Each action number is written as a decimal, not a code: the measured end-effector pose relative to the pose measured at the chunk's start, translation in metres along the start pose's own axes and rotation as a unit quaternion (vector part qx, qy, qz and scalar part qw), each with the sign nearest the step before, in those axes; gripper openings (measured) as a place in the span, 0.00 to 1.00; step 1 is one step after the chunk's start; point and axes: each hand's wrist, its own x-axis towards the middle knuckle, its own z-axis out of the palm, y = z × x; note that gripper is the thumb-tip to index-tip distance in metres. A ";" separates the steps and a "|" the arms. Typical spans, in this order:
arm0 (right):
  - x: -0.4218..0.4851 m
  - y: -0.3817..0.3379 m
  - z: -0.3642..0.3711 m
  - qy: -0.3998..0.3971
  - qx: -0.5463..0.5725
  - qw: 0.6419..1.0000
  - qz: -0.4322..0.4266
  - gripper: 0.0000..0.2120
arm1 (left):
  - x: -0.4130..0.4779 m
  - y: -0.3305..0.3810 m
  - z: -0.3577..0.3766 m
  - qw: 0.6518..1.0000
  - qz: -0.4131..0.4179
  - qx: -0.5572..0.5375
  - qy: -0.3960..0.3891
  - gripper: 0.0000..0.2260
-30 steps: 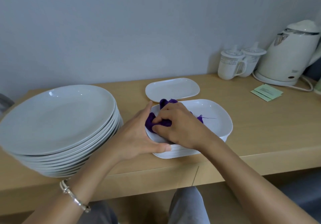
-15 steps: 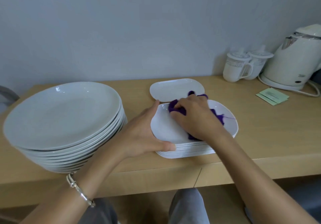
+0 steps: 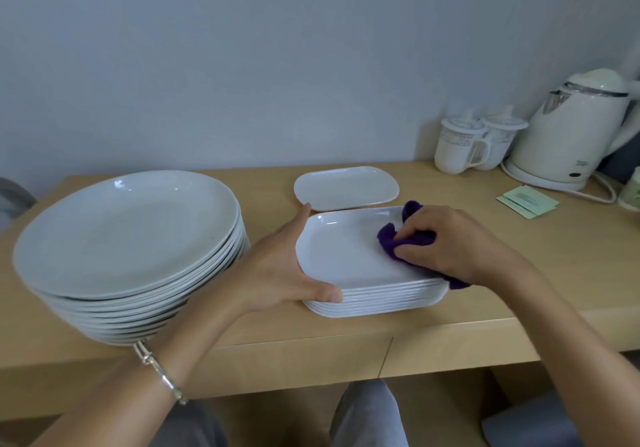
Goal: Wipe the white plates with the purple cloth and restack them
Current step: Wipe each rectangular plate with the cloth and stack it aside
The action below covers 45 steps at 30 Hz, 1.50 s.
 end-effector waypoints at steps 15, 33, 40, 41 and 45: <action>0.025 -0.032 0.045 0.034 0.000 0.998 -0.049 0.02 | 0.001 0.000 0.000 1.000 0.000 -0.005 -0.001 0.48; 0.000 -0.020 -0.002 0.144 0.153 0.976 0.061 0.08 | -0.020 0.008 0.000 0.954 0.057 0.291 -0.045 0.32; -0.011 -0.026 -0.016 0.198 0.186 0.961 0.041 0.10 | -0.019 0.004 -0.008 0.967 0.134 0.214 -0.047 0.46; -0.012 -0.029 -0.020 0.211 0.195 0.957 0.036 0.10 | -0.021 0.003 -0.009 0.973 0.151 0.170 -0.026 0.43; -0.019 -0.039 -0.036 0.284 0.255 0.924 0.022 0.08 | -0.017 0.014 -0.013 0.985 0.133 -0.019 0.105 0.22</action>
